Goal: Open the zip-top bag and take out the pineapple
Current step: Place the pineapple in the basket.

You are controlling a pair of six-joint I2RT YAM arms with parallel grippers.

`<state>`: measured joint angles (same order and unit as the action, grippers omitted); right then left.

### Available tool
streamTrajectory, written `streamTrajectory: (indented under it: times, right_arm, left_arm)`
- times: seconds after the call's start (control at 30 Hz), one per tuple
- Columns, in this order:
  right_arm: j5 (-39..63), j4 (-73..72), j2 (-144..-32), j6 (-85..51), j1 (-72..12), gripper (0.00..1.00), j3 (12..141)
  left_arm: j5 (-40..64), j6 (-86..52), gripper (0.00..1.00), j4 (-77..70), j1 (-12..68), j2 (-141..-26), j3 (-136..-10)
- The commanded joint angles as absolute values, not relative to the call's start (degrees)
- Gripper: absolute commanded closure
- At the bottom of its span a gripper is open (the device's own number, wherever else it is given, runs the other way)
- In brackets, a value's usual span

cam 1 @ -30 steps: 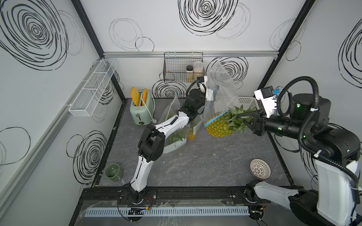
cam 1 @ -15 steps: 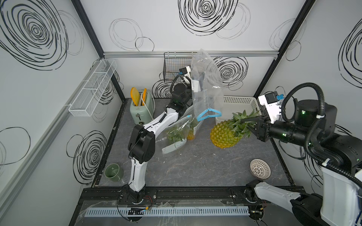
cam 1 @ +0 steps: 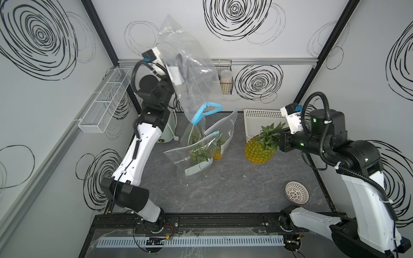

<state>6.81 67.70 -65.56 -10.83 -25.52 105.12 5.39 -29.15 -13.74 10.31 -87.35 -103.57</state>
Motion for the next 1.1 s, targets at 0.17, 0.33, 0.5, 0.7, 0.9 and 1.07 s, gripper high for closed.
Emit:
streamTrajectory:
  times: [0.17,0.33,0.5,0.7,0.9,1.07]
  right_arm:
    - [8.72,49.50,-72.72,-7.69,-15.66,1.00,104.85]
    - [11.84,45.99,-78.36,-7.45,-7.05,1.00,106.59]
    - [13.15,43.47,-84.90,-7.48,-0.90,1.00,111.23]
    - [13.43,37.40,-92.22,-8.23,-0.29,1.00,111.97]
    - [11.60,33.51,-99.93,-8.14,-0.33,1.00,114.82]
    - [11.99,31.86,-106.56,-8.03,-0.83,1.00,119.58]
  left_arm:
    - [-0.40,-14.95,1.00,16.84,2.37,-77.01,-95.73]
    - [-4.60,-13.45,1.00,24.49,-4.57,-75.20,-91.63]
    - [-11.26,-12.37,1.00,29.64,-10.67,-74.30,-88.49]
    - [-20.30,-9.34,1.00,31.95,-13.84,-72.49,-83.91]
    - [-24.02,-8.35,1.00,34.30,-17.67,-71.67,-79.77]
    - [-25.79,-8.58,1.00,33.81,-19.12,-69.70,-73.48]
